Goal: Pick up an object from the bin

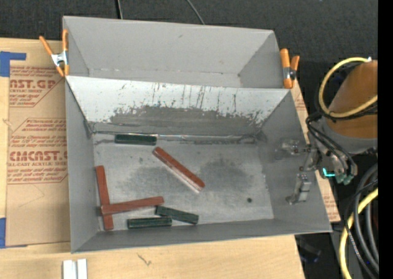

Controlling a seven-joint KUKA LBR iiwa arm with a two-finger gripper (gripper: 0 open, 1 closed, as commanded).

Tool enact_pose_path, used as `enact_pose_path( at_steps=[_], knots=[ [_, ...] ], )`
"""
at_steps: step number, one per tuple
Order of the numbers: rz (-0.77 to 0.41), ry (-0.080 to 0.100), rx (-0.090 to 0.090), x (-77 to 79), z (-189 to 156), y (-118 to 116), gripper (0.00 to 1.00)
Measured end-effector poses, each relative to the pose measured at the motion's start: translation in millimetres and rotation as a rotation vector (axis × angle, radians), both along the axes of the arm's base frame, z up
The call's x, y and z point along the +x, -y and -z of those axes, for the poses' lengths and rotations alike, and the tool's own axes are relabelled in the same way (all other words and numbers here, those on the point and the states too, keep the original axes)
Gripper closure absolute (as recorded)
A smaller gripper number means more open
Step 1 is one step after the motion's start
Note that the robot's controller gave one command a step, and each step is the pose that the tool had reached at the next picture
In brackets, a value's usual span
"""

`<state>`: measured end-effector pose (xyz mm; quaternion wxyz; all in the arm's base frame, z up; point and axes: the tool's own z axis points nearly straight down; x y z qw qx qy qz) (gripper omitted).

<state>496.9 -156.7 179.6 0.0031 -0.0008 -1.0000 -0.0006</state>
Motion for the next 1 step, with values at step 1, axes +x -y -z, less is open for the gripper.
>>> enact_pose_path(
  at_steps=[1],
  knots=[
    [-0.002, 0.007, -0.002, 2.1, -3.8, -0.6, 0.0]
  ],
)
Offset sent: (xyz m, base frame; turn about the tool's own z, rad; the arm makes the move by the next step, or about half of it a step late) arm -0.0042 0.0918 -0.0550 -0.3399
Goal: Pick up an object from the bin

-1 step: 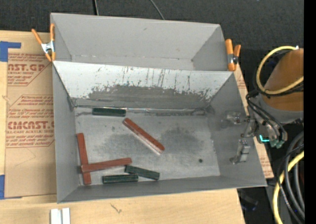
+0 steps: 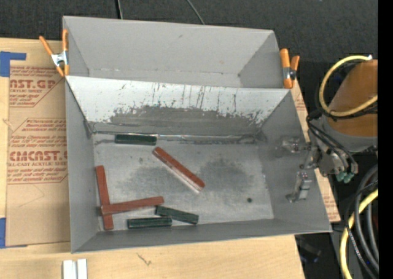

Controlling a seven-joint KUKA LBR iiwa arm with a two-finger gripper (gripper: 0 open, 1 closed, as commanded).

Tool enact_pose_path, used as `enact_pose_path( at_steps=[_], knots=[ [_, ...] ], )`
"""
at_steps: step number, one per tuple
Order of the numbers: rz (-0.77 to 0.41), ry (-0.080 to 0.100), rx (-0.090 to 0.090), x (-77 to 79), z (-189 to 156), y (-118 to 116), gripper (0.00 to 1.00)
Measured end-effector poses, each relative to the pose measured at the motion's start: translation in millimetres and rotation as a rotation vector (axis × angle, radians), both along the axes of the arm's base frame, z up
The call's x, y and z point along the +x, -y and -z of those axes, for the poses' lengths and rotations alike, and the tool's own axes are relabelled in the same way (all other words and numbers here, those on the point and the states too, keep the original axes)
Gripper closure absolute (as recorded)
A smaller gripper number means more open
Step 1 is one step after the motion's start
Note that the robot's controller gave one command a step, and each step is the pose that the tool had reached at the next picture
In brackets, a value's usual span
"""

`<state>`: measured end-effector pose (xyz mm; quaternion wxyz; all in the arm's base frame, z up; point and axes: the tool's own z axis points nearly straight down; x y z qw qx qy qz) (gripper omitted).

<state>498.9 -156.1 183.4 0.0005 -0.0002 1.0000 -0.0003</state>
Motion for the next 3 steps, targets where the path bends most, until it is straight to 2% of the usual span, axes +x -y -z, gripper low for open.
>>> enact_pose_path(
  at_steps=[1, 2, 3],
  knots=[
    [-0.338, -0.002, 0.002, -6.2, 59.4, -92.4, 1.0],
    [-0.338, -0.001, 0.001, -6.2, 59.4, -92.3, 0.0],
    [-0.338, -0.001, 0.001, -6.2, 59.4, -92.3, 0.0]
  ],
)
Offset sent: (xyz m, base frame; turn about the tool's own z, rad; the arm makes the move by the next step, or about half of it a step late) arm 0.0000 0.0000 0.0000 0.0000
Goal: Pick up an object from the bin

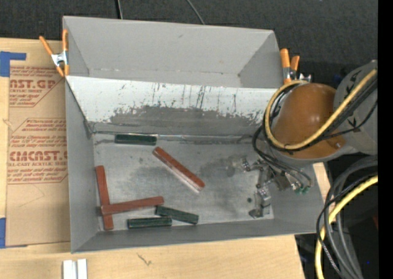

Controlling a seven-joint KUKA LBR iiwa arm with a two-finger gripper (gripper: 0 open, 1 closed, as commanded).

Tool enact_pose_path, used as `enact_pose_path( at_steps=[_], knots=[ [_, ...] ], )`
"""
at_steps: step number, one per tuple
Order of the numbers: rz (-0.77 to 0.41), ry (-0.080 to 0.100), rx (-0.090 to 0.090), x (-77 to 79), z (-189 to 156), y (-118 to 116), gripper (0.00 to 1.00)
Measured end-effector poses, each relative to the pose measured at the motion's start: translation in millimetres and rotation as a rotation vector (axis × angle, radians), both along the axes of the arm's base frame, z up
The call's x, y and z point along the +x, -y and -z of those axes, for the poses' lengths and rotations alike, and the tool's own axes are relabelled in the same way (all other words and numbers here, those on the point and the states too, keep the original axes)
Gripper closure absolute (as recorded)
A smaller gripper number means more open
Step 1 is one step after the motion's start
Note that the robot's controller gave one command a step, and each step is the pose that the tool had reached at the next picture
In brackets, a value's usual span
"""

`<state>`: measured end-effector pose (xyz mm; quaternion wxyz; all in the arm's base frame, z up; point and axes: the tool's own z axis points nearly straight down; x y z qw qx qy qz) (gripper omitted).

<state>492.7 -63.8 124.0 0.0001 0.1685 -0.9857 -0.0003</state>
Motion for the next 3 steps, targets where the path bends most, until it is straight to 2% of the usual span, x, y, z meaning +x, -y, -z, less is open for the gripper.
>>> enact_pose_path(
  at_steps=[1, 2, 3],
  knots=[
    [-0.023, 0.003, -0.001, 11.9, 21.8, -35.0, 0.0],
    [-0.031, -0.001, 0.001, 41.1, 17.4, -81.9, 0.0],
    [-0.249, 0.0, -0.001, 66.2, 51.0, -109.3, 1.0]
  ],
)
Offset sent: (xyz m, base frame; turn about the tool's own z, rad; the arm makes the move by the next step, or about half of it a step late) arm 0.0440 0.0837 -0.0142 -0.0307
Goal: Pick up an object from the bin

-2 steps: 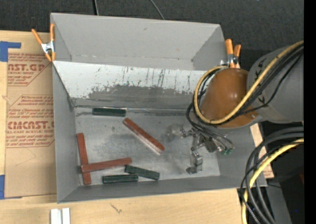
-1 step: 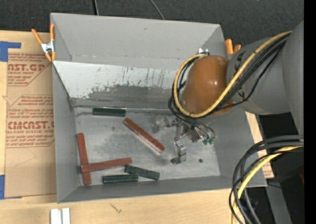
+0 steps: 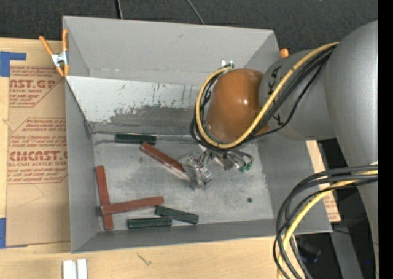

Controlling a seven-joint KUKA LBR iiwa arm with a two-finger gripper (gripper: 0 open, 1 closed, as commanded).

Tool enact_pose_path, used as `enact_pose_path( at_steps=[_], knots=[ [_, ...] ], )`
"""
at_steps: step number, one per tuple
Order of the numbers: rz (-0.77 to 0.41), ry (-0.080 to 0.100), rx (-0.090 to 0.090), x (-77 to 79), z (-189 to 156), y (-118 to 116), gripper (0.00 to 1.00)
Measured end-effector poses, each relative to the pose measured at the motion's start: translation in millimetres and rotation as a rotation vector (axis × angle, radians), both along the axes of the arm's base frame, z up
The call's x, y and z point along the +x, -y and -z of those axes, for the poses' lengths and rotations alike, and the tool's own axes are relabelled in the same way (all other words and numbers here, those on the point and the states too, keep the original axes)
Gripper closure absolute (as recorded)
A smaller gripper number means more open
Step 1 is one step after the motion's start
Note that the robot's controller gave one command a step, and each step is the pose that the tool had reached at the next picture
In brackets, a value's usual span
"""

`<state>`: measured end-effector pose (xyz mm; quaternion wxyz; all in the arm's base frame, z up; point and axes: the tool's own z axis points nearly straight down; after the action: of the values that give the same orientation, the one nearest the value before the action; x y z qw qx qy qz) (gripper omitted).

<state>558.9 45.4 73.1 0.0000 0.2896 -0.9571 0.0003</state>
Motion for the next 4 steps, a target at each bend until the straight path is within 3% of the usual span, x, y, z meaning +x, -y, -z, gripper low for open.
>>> enact_pose_path(
  at_steps=[1, 2, 3, 4],
  knots=[
    [0.0, 0.002, 0.001, 0.0, 1.1, -0.5, 0.0],
    [0.0, 0.003, 0.001, 0.2, 1.0, -0.6, 0.0],
    [-0.067, -0.001, 0.0, 7.3, -15.2, -22.3, 0.0],
    [-0.039, 0.003, 0.003, 22.1, -25.5, -53.3, 0.0]
  ],
)
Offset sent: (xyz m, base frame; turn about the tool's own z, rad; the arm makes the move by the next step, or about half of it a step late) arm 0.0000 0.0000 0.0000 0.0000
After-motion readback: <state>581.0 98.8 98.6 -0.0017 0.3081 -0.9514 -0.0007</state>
